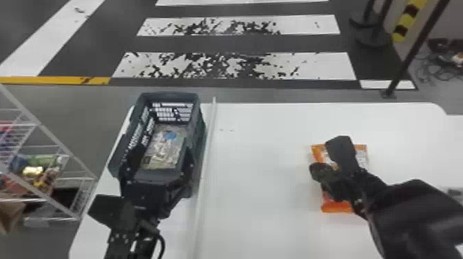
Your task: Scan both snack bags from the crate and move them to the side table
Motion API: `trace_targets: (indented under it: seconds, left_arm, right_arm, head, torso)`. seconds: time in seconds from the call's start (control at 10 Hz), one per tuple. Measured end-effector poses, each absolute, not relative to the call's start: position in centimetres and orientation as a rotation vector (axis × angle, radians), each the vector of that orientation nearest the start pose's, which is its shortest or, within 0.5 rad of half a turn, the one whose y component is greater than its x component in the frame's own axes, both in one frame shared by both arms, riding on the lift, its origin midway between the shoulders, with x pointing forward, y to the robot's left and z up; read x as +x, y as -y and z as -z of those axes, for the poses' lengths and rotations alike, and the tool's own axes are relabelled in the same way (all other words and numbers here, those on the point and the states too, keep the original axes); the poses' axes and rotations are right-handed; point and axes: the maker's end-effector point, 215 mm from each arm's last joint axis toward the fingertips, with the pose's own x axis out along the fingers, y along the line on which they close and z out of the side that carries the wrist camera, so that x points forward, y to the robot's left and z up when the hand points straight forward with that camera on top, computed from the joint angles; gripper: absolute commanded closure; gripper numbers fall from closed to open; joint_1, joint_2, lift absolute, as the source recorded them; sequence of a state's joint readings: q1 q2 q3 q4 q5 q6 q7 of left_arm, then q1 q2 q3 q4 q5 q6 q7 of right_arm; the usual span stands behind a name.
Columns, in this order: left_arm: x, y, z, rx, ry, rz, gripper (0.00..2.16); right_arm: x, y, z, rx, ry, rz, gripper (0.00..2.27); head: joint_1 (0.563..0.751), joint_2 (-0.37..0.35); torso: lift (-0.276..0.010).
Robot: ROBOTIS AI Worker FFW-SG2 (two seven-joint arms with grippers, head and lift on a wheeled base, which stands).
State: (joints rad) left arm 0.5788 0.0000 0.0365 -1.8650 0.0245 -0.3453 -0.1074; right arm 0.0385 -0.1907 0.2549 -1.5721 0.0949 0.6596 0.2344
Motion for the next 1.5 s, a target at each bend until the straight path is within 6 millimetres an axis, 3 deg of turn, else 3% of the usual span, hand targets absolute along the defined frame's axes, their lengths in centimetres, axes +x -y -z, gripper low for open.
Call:
trace_targets:
  seconds: [0.9, 1.2, 1.4, 1.5]
  left_arm:
    - [40.4, -22.5, 36.3, 0.002, 0.065, 0.073, 0.04]
    - [40.3, -22.4, 36.3, 0.004, 0.065, 0.075, 0.04]
    - [40.3, -22.3, 36.4, 0.005, 0.064, 0.078, 0.04]
    - [40.2, -22.4, 36.4, 0.006, 0.063, 0.075, 0.04]
  right_arm:
    - [48.7, 21.7, 56.7, -0.278, -0.736, -0.315, 2.05]
    - [48.7, 20.4, 53.4, -0.187, -0.700, -0.328, 2.05]
    - [50.3, 22.5, 51.0, -0.153, -0.671, -0.275, 2.05]
    - [51.0, 25.1, 50.3, -0.123, -0.662, -0.226, 2.05]
  head:
    - [0.695, 0.010]
    - [0.695, 0.026]
    - [0.695, 0.006]
    - [0.695, -0.024]
  torso:
    - [-0.029]
    - [-0.029]
    - [-0.029]
    - [-0.029]
